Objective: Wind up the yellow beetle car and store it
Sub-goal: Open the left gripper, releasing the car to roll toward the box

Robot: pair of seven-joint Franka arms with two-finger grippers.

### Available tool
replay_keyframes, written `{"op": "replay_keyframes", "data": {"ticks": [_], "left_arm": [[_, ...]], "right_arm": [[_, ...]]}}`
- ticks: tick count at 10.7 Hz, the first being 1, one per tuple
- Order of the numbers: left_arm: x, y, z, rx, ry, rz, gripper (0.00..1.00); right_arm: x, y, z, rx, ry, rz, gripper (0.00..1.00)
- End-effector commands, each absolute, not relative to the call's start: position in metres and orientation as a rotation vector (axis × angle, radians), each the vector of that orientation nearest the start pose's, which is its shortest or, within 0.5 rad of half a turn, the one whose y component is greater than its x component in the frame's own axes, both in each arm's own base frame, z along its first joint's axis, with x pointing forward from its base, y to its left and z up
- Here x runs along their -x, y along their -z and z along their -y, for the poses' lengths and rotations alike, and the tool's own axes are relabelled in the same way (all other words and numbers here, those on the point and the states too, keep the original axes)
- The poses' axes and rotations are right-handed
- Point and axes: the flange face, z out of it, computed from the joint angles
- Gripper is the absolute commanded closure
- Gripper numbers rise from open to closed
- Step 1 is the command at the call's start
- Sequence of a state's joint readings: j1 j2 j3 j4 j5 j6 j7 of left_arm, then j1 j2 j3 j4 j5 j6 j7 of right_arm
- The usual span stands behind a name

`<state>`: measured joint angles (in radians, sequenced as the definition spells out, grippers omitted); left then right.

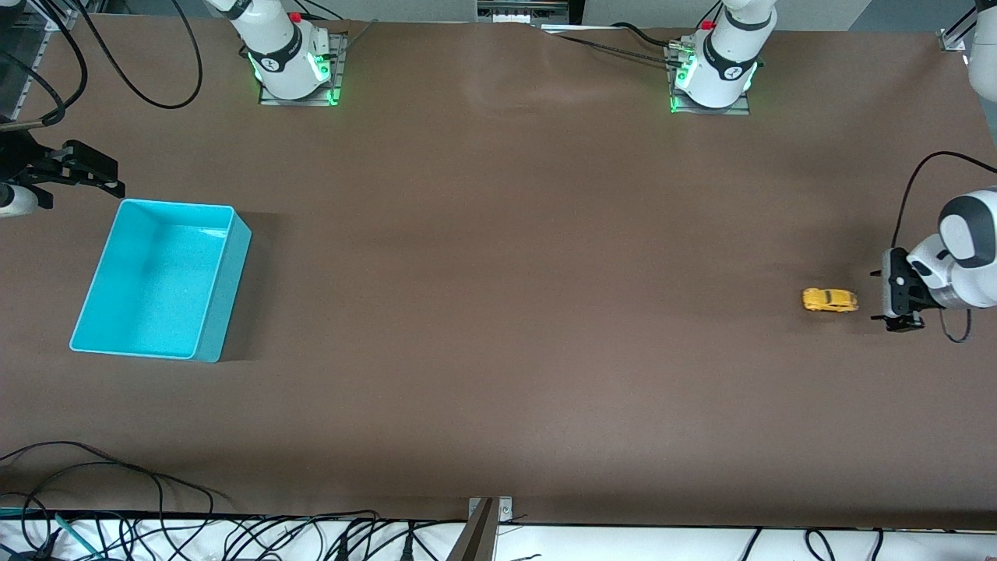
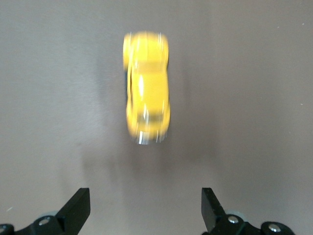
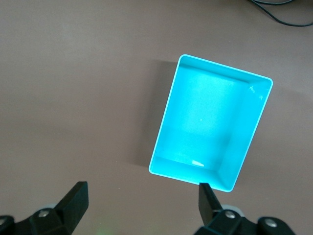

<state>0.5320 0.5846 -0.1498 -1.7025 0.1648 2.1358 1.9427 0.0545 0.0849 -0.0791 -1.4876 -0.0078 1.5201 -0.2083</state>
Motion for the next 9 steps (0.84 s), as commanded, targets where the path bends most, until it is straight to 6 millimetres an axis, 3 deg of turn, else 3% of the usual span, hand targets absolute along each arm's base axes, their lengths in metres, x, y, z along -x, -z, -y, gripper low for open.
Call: {"op": "replay_keyframes", "data": {"ticks": [1, 2, 4, 7, 9], "left_arm": [[-0.603, -0.288, -0.258, 2.227, -0.172, -2.37, 0.0], [-0.605, -0.306, -0.258, 2.31, -0.091, -2.319, 0.0], [-0.614, -0.334, -0.25, 2.425, -0.092, -2.232, 0.0], [-0.626, -0.398, -0.215, 2.631, -0.174, -2.085, 0.0], [-0.622, -0.431, -0.187, 2.734, -0.236, -1.975, 0.0]], "right_arm": [[-0.575, -0.614, 0.015, 3.134, -0.072, 0.309, 0.0], [-0.575, -0.613, 0.015, 3.135, -0.075, 0.309, 0.0], [-0.575, -0.613, 0.015, 3.134, -0.074, 0.309, 0.0], [-0.575, -0.614, 0.016, 3.134, -0.072, 0.306, 0.0], [-0.574, -0.614, 0.015, 3.134, -0.072, 0.309, 0.0]]}}
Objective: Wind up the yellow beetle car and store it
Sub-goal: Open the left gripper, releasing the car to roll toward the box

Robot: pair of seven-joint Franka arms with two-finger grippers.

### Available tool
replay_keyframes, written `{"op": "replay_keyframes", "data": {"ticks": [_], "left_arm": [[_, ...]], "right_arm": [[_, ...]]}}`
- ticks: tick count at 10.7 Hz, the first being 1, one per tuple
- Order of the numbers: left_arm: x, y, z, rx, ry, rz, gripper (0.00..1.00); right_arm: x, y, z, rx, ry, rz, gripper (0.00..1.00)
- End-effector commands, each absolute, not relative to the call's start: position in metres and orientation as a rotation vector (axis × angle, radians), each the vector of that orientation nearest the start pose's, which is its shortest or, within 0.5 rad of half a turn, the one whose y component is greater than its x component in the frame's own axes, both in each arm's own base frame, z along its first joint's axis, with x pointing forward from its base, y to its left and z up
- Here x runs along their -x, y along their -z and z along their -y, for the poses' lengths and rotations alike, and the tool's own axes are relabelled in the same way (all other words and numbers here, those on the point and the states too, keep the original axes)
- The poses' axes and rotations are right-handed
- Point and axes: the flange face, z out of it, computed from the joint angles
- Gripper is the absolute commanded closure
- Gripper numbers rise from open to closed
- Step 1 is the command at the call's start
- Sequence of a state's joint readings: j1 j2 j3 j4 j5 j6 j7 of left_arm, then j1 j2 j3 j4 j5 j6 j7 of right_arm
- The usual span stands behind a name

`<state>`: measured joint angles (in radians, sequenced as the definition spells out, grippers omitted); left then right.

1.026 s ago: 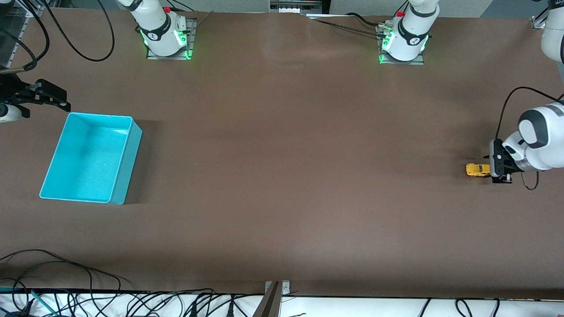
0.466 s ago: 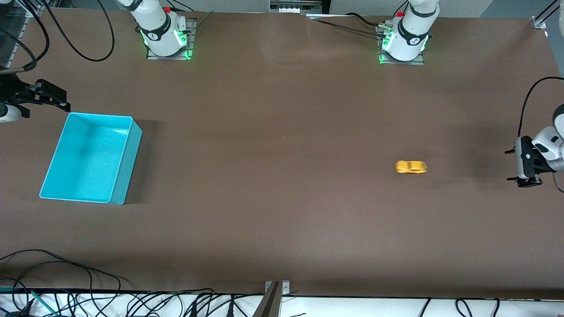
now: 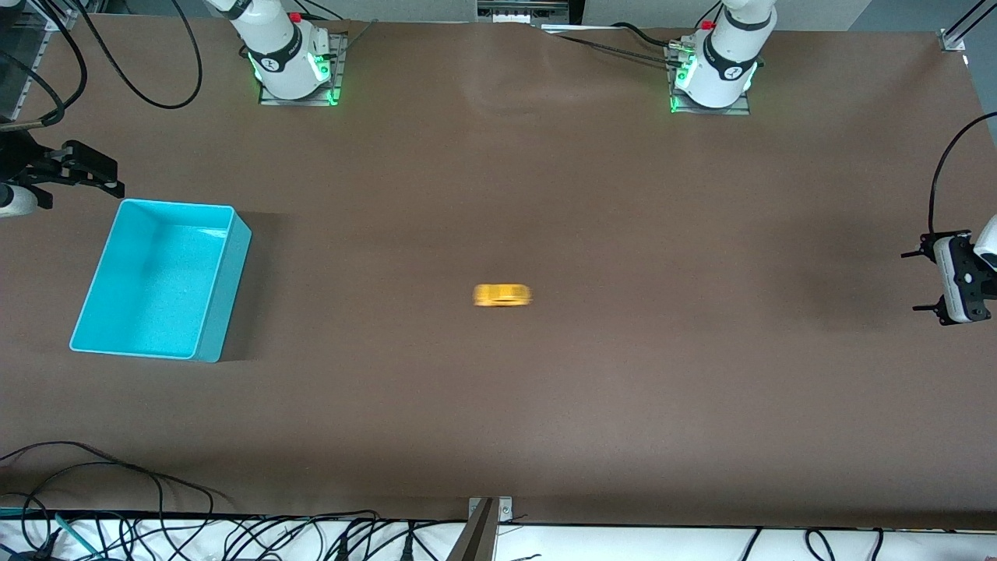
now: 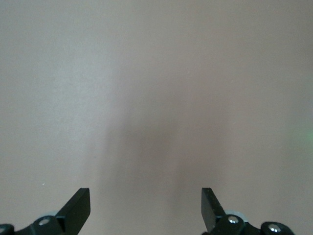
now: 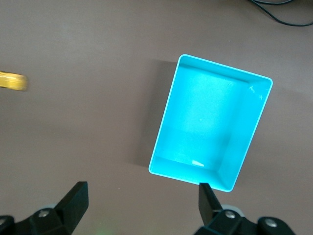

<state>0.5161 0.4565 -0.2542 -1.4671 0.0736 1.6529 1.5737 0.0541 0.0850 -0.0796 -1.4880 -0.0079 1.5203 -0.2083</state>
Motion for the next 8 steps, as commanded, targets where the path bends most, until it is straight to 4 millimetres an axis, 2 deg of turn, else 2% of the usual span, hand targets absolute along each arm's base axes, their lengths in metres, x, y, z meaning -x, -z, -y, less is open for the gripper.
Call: {"op": "replay_keyframes", "data": {"ticks": [1, 2, 4, 5, 8], "left_arm": [[-0.622, -0.441, -0.172, 2.749, -0.24, -1.949, 0.0], [-0.624, -0.451, -0.16, 2.737, -0.229, -1.943, 0.0], [-0.623, -0.457, -0.144, 2.783, -0.258, -1.899, 0.0], [-0.625, -0.466, -0.13, 2.803, -0.256, -1.874, 0.0], [-0.625, -0.493, -0.079, 2.927, -0.336, -1.7, 0.0]], "right_arm": [[-0.573, -0.617, 0.016, 3.133, -0.067, 0.308, 0.0], [-0.573, -0.616, 0.02, 3.128, -0.071, 0.311, 0.0], [-0.57, -0.619, 0.025, 3.125, -0.072, 0.306, 0.0], [-0.57, -0.619, 0.034, 3.119, -0.068, 0.308, 0.0], [-0.572, -0.619, 0.033, 3.12, -0.056, 0.318, 0.0]]}}
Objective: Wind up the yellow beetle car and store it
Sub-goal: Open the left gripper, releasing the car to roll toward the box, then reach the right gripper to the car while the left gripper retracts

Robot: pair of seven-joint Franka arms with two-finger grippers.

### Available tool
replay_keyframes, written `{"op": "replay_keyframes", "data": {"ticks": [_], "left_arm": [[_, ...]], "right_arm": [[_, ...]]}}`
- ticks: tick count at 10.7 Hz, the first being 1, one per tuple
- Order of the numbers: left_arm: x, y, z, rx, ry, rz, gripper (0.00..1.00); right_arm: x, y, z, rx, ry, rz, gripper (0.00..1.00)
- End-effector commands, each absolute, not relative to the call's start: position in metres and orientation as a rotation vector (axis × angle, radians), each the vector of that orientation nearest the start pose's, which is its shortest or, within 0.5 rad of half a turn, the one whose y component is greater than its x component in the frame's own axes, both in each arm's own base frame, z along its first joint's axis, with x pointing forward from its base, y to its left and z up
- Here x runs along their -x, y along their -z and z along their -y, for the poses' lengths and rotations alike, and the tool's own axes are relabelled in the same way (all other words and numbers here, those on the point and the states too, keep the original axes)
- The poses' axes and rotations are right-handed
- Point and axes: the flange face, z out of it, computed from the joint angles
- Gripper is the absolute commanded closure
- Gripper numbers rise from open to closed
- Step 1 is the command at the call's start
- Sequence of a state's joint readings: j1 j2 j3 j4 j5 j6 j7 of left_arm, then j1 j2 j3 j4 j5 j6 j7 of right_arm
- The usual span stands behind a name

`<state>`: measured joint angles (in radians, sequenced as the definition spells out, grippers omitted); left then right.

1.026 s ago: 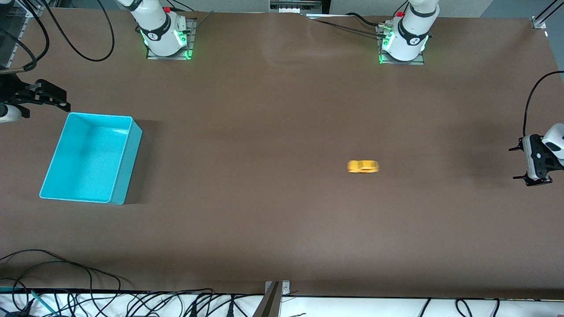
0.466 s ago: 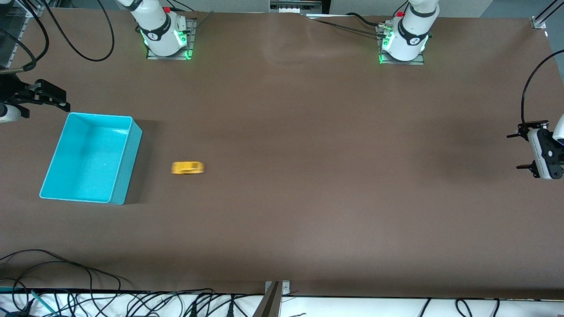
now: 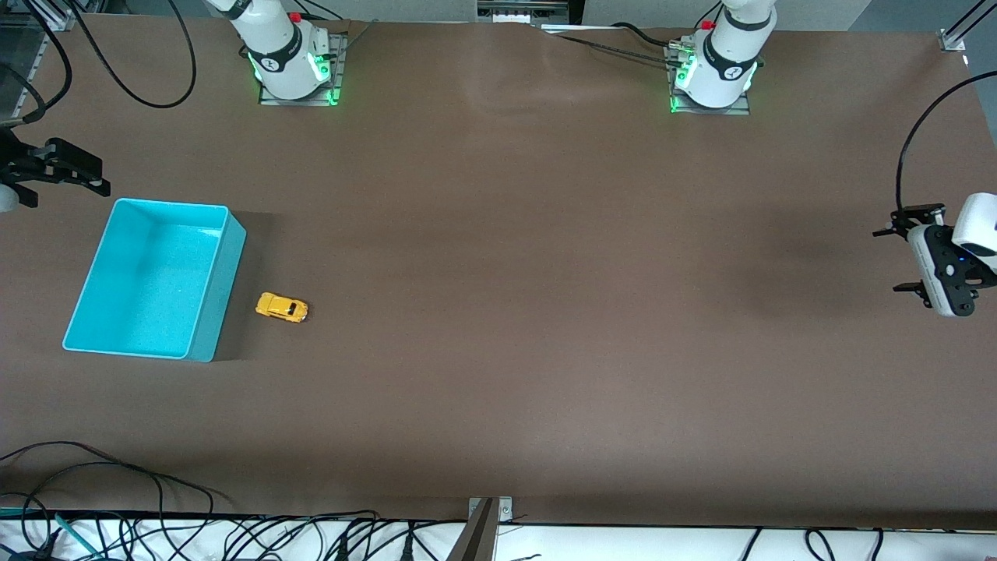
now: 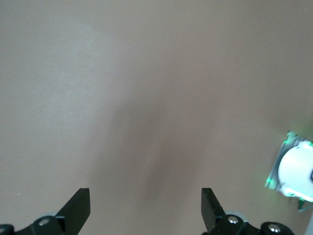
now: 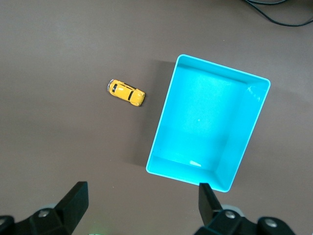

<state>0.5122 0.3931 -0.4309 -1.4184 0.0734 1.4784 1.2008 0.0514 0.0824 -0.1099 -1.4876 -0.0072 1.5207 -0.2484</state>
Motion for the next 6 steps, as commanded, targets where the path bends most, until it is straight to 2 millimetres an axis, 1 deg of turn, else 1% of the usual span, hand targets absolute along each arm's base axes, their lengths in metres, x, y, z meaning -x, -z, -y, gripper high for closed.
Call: {"op": "replay_keyframes", "data": {"ticks": [1, 2, 3, 4, 5, 6], "left_arm": [[-0.622, -0.501, -0.06, 2.989, -0.394, -1.599, 0.0], [-0.617, -0.505, -0.037, 3.04, -0.461, -1.49, 0.0], [-0.613, -0.524, -0.014, 3.057, -0.451, -1.4, 0.0], [-0.605, -0.544, 0.0, 3.049, -0.424, -1.342, 0.0], [-0.595, -0.559, 0.029, 3.019, -0.421, -1.296, 0.0], [-0.585, -0.575, 0.043, 3.009, -0.402, -1.17, 0.0]], "right_arm": [[-0.573, -0.616, 0.034, 3.119, -0.064, 0.317, 0.0], [-0.573, -0.616, 0.035, 3.12, -0.061, 0.313, 0.0], [-0.574, -0.614, 0.033, 3.122, -0.068, 0.296, 0.0], [-0.575, -0.608, 0.032, 3.119, -0.1, 0.305, 0.0], [-0.578, -0.603, 0.032, 3.115, -0.114, 0.314, 0.0], [-0.582, -0.597, 0.031, 3.116, -0.121, 0.317, 0.0]]}}
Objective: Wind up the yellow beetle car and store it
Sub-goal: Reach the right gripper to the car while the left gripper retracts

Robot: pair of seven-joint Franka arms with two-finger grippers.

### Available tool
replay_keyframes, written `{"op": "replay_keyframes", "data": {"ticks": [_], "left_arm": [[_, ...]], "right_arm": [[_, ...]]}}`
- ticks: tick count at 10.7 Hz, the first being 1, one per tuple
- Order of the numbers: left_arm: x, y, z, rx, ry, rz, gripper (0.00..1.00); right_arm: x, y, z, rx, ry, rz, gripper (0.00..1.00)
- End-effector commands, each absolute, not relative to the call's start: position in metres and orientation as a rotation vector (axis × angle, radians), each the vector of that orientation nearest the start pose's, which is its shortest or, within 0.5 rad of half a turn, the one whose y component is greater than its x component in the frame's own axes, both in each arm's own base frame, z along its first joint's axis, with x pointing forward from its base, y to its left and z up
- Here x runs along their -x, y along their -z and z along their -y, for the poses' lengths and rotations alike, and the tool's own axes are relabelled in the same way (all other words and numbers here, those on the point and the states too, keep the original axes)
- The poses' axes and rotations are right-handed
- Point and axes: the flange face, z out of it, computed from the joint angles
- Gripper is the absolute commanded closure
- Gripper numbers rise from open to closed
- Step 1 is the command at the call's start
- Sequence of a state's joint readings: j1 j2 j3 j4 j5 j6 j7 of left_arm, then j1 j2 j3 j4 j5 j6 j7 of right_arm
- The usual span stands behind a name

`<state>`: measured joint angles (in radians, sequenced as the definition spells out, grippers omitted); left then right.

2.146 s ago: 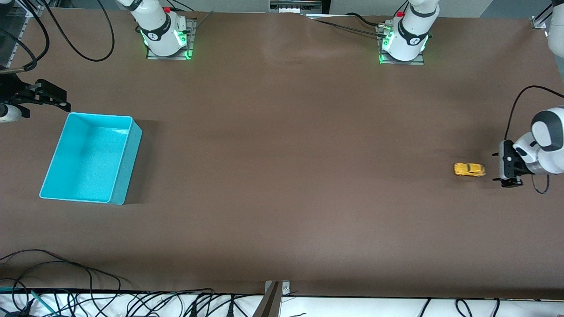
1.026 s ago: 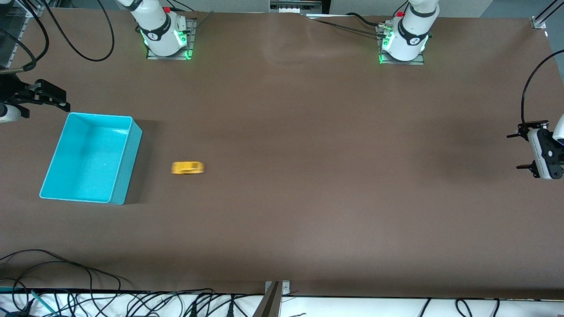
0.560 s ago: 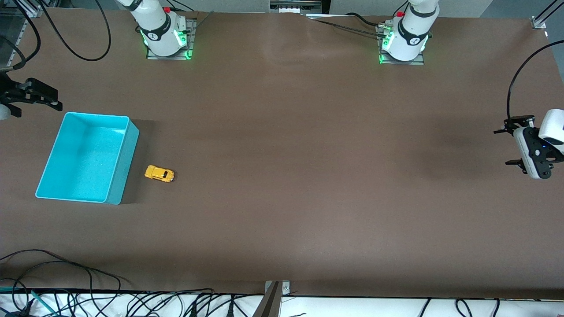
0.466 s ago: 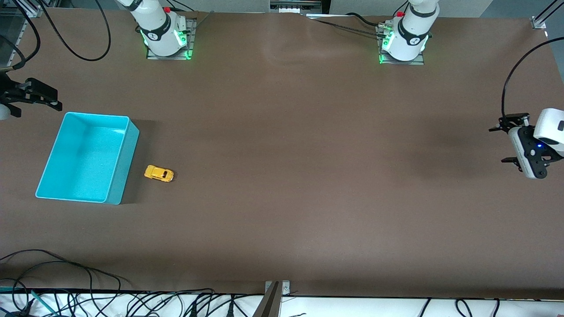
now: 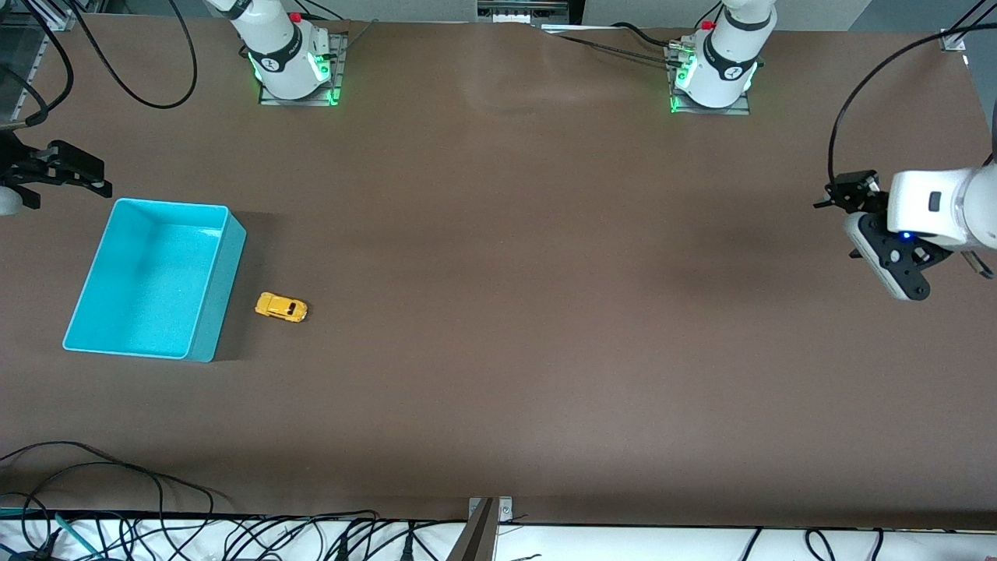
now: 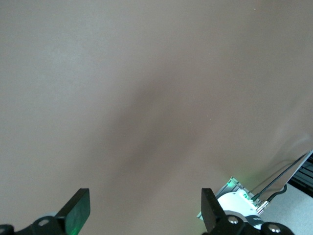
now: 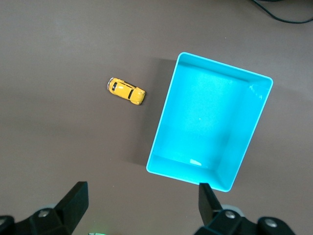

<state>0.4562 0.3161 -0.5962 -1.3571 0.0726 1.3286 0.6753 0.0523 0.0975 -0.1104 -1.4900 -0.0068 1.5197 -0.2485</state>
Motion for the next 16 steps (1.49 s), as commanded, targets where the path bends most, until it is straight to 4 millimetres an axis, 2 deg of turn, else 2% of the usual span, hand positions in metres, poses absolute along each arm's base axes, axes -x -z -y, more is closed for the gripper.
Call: {"op": "replay_keyframes", "data": {"ticks": [1, 2, 3, 4, 5, 7, 8, 9, 10, 13, 14, 16], "left_arm": [[-0.572, -0.586, 0.063, 3.029, -0.385, -1.057, 0.0], [-0.565, -0.587, 0.069, 3.051, -0.386, -0.96, 0.0], [-0.552, -0.592, 0.078, 3.031, -0.361, -0.916, 0.0], [-0.536, -0.602, 0.071, 3.045, -0.29, -0.741, 0.0], [-0.532, -0.606, 0.055, 3.096, -0.175, -0.478, 0.0], [-0.535, -0.608, 0.051, 3.119, -0.086, -0.212, 0.0], [-0.534, -0.608, 0.048, 3.122, -0.048, -0.171, 0.0], [-0.527, -0.618, 0.038, 3.127, -0.015, -0.142, 0.0], [-0.518, -0.625, 0.041, 3.162, 0.003, -0.137, 0.0], [-0.524, -0.619, 0.044, 3.177, -0.073, -0.139, 0.0], [-0.526, -0.62, 0.039, 3.175, -0.097, -0.128, 0.0], [-0.525, -0.619, 0.035, 3.168, -0.108, -0.122, 0.0]], "right_arm": [[-0.587, -0.588, 0.029, 3.114, -0.14, 0.324, 0.0], [-0.589, -0.582, 0.023, 3.114, -0.153, 0.334, 0.0], [-0.597, -0.567, 0.017, 3.107, -0.188, 0.345, 0.0], [-0.607, -0.549, 0.006, 3.088, -0.171, 0.367, 0.0], [-0.612, -0.531, -0.011, 3.079, -0.166, 0.406, 0.0], [-0.61, -0.513, -0.043, 3.055, -0.177, 0.501, 0.0], [-0.609, -0.5, -0.054, 3.048, -0.175, 0.531, 0.0], [-0.608, -0.48, -0.059, 3.047, -0.162, 0.551, 0.0], [-0.606, -0.457, -0.069, 3.035, -0.137, 0.608, 0.0], [-0.598, -0.4, -0.067, 3.01, -0.103, 0.762, 0.0], [-0.598, -0.382, -0.066, 2.978, -0.106, 0.873, 0.0], [-0.606, -0.336, -0.049, 2.899, -0.123, 1.114, 0.0]]}}
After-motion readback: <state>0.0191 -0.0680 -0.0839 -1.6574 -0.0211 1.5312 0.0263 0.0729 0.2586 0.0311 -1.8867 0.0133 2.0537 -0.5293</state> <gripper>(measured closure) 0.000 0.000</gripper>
